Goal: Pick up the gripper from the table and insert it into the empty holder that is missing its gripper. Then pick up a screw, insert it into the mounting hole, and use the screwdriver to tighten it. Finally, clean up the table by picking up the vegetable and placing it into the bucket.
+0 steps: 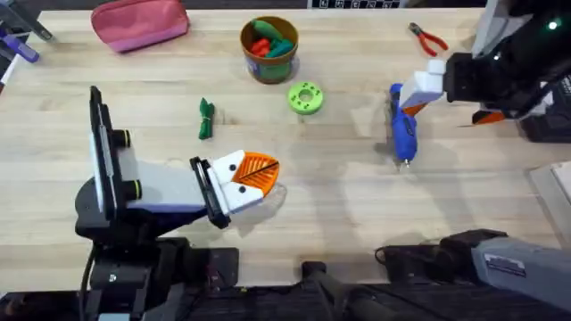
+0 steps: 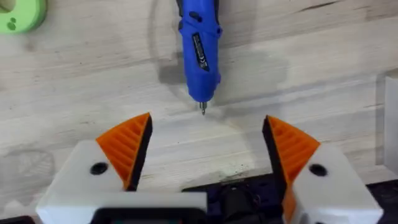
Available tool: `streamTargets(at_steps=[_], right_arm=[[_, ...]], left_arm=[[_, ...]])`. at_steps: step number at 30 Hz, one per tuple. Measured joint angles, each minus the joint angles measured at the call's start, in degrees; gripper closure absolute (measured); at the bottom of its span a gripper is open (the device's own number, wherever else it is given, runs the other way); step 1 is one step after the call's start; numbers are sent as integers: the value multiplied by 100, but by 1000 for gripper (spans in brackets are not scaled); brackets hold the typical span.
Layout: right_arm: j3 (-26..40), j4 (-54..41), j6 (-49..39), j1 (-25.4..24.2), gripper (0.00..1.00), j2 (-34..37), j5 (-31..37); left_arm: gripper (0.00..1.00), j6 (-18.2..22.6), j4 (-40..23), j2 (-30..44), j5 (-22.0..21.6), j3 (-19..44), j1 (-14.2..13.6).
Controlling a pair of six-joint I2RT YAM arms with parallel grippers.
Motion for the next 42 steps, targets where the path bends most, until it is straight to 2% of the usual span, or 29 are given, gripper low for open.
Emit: streamTargets(at_steps=[19, 27, 42], right_arm=[[0, 155, 33, 0, 9, 0, 0], [-330, 966, 238, 0, 7, 25, 0], [-542, 1937, -265, -435, 8, 1084, -2]], left_arm=[[981, 0, 0, 0, 0, 0, 0], [981, 0, 0, 0, 0, 0, 0], [981, 0, 0, 0, 0, 0, 0]])
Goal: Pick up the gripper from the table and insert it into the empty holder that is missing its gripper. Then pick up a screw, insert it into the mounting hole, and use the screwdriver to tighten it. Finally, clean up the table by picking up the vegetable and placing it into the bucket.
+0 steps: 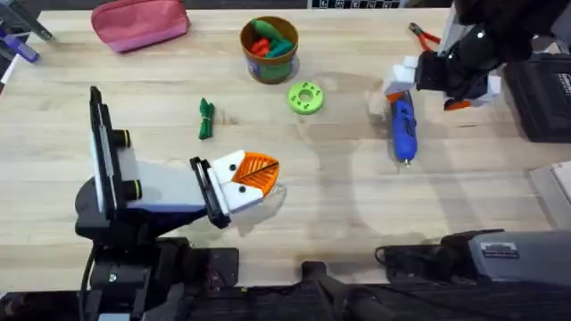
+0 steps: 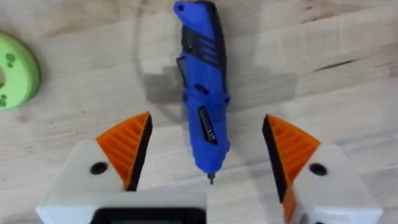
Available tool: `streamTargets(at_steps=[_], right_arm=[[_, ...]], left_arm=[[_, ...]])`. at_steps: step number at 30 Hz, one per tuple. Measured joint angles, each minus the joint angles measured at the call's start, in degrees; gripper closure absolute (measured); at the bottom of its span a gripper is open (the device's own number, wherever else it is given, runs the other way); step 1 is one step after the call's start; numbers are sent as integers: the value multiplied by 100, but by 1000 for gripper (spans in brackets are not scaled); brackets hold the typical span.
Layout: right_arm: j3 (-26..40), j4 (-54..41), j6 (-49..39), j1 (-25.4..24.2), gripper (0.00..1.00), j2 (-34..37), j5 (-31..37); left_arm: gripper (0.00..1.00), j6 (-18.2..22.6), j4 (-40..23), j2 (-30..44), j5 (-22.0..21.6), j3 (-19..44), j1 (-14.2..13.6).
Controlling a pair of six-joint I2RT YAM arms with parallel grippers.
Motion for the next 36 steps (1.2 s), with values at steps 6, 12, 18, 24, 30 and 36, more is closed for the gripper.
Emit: streamTargets(at_steps=[6, 12, 18, 24, 30, 36], right_arm=[[0, 282, -389, -350, 8, 275, -138], [-2, 471, -820, -431, 8, 485, -272], [-2, 493, -1029, -429, 8, 794, -330], [-2, 648, -1081, -429, 7, 1223, -348], [-4, 809, -1099, -429, 8, 1476, -348], [-4, 1030, -1097, -429, 8, 1564, -348]], left_arm=[[981, 0, 0, 0, 0, 0, 0], [981, 0, 0, 0, 0, 0, 0], [981, 0, 0, 0, 0, 0, 0], [981, 0, 0, 0, 0, 0, 0], [981, 0, 0, 0, 0, 0, 0], [981, 0, 0, 0, 0, 0, 0]])
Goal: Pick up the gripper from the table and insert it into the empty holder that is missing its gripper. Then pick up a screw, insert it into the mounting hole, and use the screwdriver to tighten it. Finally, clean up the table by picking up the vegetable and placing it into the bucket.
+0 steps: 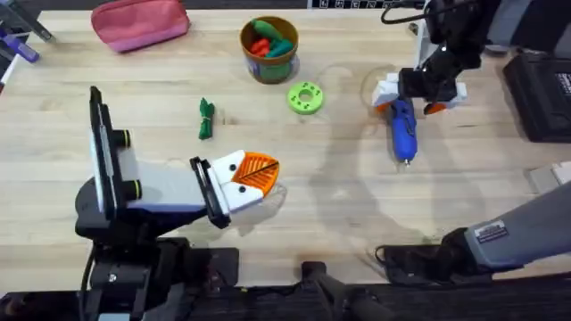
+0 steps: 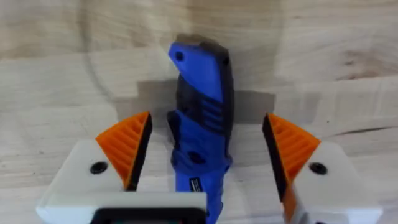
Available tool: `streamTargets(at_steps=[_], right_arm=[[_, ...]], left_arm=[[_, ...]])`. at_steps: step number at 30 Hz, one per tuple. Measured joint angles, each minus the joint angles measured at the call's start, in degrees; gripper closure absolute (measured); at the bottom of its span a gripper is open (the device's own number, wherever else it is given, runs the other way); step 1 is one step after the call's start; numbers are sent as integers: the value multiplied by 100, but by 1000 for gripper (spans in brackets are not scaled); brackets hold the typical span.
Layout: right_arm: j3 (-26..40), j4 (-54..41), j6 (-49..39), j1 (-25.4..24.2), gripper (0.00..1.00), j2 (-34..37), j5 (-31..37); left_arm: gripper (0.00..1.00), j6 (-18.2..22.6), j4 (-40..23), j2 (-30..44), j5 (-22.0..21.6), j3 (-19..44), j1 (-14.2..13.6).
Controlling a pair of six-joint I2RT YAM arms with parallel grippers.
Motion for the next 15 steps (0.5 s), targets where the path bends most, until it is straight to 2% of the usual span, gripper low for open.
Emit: streamTargets(at_steps=[15], right_arm=[[-7, 58, 2, -2, 19, 210, -43]], left_arm=[[981, 0, 0, 0, 0, 0, 0]])
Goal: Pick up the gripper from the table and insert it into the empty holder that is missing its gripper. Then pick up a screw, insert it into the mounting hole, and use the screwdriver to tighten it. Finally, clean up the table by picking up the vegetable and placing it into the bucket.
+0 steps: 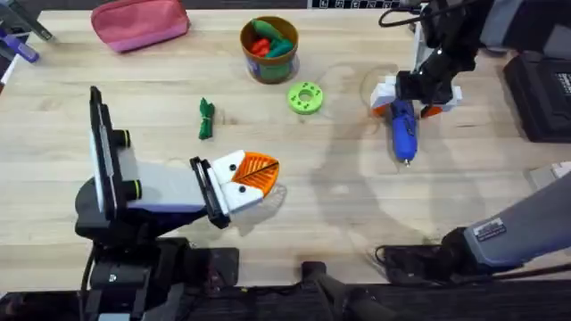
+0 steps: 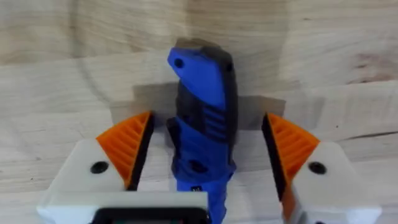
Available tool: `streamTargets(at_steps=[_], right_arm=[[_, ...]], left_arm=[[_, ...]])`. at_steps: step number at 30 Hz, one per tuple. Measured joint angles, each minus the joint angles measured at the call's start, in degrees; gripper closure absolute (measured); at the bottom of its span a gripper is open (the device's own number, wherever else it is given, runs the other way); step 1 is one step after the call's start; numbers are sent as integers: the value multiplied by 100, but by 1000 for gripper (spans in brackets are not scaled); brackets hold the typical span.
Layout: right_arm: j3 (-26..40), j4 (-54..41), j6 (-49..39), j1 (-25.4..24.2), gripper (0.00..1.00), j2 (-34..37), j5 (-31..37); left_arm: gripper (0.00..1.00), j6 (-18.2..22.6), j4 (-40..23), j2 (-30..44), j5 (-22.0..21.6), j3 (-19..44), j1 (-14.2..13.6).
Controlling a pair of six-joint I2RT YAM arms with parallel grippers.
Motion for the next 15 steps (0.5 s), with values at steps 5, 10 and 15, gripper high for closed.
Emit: streamTargets(at_steps=[5, 10, 15], right_arm=[[0, 2, -2, 2, 54, 0, -13], [0, -4, 9, 6, 373, 2, -74], [-11, -17, 19, 2, 968, 22, -41]], left_arm=[[981, 0, 0, 0, 0, 0, 0], [981, 0, 0, 0, 0, 0, 0], [981, 0, 0, 0, 0, 0, 0]])
